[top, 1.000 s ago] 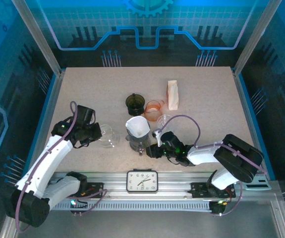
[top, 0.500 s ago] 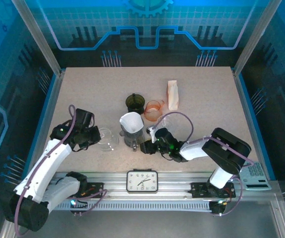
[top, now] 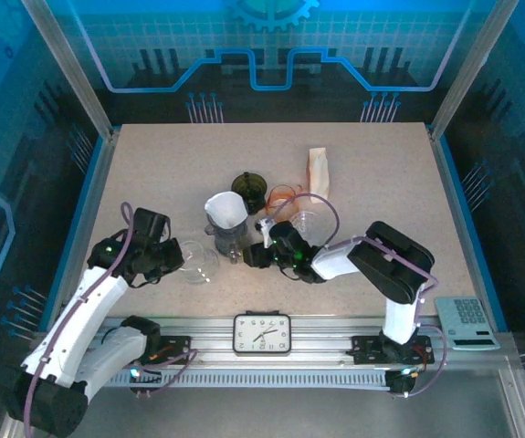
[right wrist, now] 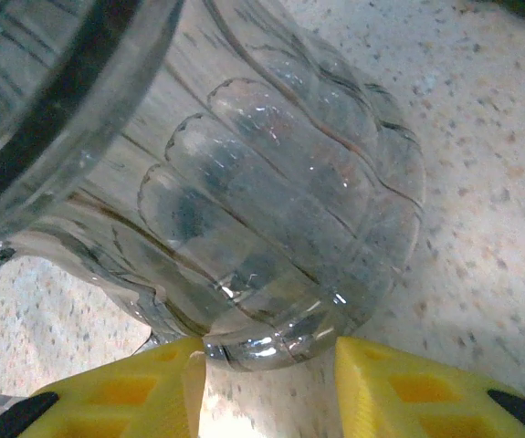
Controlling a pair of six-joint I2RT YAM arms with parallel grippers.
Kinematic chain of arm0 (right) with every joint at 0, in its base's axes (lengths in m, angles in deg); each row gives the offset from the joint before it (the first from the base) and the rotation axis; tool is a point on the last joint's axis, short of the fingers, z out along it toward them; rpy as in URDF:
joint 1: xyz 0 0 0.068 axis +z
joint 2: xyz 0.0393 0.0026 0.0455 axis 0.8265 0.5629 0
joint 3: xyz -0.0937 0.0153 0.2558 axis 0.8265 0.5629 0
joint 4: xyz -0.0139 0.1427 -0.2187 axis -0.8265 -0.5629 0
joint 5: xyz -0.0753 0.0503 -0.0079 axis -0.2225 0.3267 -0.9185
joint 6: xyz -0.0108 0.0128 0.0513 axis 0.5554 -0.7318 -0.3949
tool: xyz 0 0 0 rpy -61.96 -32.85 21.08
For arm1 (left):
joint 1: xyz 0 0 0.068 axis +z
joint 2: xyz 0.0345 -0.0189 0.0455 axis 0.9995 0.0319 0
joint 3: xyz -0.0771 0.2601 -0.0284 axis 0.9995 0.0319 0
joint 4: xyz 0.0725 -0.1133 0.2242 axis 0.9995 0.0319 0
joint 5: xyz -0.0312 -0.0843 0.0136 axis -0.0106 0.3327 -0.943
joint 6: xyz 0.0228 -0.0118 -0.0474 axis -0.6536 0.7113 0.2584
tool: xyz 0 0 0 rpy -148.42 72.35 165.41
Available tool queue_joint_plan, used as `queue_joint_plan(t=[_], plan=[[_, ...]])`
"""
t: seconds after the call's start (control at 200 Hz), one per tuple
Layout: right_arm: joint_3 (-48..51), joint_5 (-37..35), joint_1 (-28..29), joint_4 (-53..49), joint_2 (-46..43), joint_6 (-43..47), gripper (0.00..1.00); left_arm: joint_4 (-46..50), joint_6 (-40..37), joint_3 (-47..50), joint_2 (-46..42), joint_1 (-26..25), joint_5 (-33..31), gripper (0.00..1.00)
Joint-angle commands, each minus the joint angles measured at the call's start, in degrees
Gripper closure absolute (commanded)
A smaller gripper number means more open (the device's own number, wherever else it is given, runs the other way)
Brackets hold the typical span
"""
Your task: Place the coffee filter in the dripper
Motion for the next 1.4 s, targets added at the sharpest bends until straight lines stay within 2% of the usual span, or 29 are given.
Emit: queue_joint_plan(t=[0.0,0.495,0.72,0.865,1.141,1.391], plan=[[-4.2,0.4,-0.8,2.0,2.8,-0.9,0.58,0.2,1.9,0.7,-1.7,0.4,2.2,1.00],[-19.9,1.8,-1.4,-1.7,14.2,-2.3,0.58,-1.3,1.9,1.3,-0.4,0.4,2.8,1.00],[-19.6,2.1,-1.5,-1.9,13.8,-2.0,0.54,-2.1,1.9,1.7,-0.1,0.2,3.5,1.00],[-13.5,2.3,-1.5,0.7,9.0,-2.3,0.50,-3.1,2.6,1.7,0.1,-2.1,2.7,1.00],[0.8,0.5,-1.1,1.6,-6.9,-1.1,0.48,-7.8,6.1,0.1,5.7,-13.4,-2.7,1.00],[10.7,-8.3,0.2,-11.8,-29.0,1.5,0.47,-15.8,8.0,-2.4,15.4,-21.8,-5.3,1.00]])
